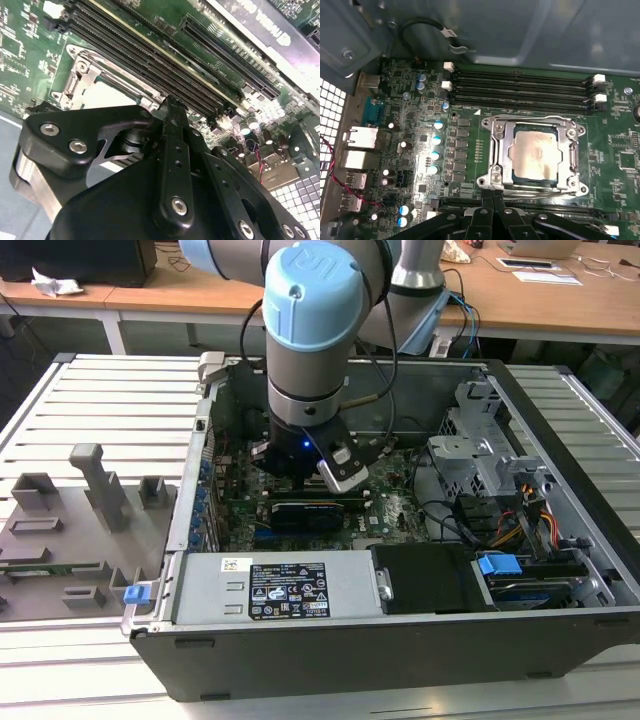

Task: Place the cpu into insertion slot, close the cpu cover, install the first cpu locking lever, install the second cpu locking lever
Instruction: 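Install the second cpu locking lever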

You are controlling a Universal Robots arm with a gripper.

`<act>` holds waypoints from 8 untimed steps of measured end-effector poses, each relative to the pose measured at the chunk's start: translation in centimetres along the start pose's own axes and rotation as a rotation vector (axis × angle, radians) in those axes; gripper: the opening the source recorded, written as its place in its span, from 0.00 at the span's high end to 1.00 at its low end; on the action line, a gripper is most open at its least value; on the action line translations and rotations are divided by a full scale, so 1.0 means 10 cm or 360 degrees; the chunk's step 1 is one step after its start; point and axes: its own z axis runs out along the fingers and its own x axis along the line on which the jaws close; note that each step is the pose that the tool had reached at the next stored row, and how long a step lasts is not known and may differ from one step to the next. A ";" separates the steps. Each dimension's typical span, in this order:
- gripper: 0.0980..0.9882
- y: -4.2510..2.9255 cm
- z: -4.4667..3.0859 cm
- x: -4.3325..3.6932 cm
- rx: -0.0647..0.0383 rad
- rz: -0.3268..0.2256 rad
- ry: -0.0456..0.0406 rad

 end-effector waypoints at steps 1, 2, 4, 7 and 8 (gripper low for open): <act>0.99 -0.003 0.013 0.002 -0.0004 -0.0002 0.0000; 0.99 -0.010 0.036 0.004 -0.0007 -0.0003 0.0000; 0.99 -0.021 0.083 0.004 -0.0016 -0.0004 0.0000; 0.99 -0.030 0.117 0.005 -0.0038 -0.0004 -0.0002; 0.99 -0.032 0.125 0.008 -0.0048 -0.0005 -0.0002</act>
